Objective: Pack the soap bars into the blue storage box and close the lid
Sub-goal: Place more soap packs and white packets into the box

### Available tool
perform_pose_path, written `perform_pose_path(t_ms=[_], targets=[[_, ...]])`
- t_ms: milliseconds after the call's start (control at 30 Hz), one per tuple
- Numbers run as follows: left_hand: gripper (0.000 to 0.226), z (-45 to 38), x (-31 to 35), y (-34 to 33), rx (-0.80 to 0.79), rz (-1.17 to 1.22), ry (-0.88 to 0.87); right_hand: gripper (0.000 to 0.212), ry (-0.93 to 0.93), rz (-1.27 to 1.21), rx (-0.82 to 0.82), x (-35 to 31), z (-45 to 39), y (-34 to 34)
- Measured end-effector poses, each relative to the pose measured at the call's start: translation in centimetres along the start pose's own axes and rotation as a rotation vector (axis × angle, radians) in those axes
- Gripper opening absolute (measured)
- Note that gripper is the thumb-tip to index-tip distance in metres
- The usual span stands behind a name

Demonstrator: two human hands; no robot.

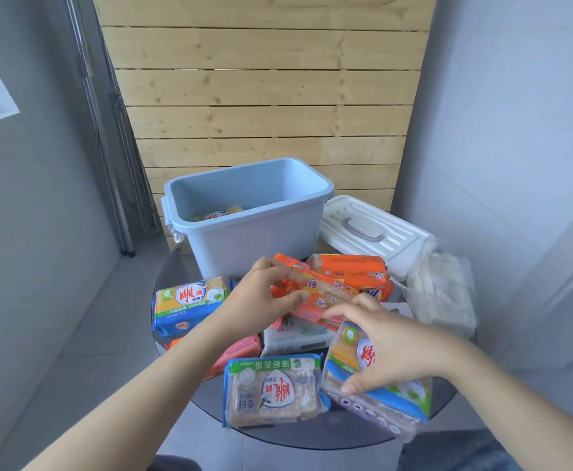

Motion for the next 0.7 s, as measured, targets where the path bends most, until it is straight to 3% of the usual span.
perform_pose_path(t_ms=[233,567,700], targets=[[0.016,0.2,0.4,-0.3,-0.009,-0.027,-0.003,0.073,-0.025,0.07,0.13,-0.8,0.4,-1.0],[0.023,0.4,0.6,-0.1,-0.011,0.03,0.002,0.056,-0.043,-0.207,0.223,-0.8,0.9,1.3],[0.042,0.7,1.9,-0.1,-0.285,0.282,-0.013,0.06,-0.023,-0.364,0.309,-0.7,0.6,3.0]])
Point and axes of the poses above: each hand's wrist, its own z-axis away from the middle knuckle, its own y-axis out of the back of the hand, x = y × z, the point moved 2 cm from there along -z, towards the middle knuckle, and after that the axes turned 9 degrees about x, right-handed, at the moved point
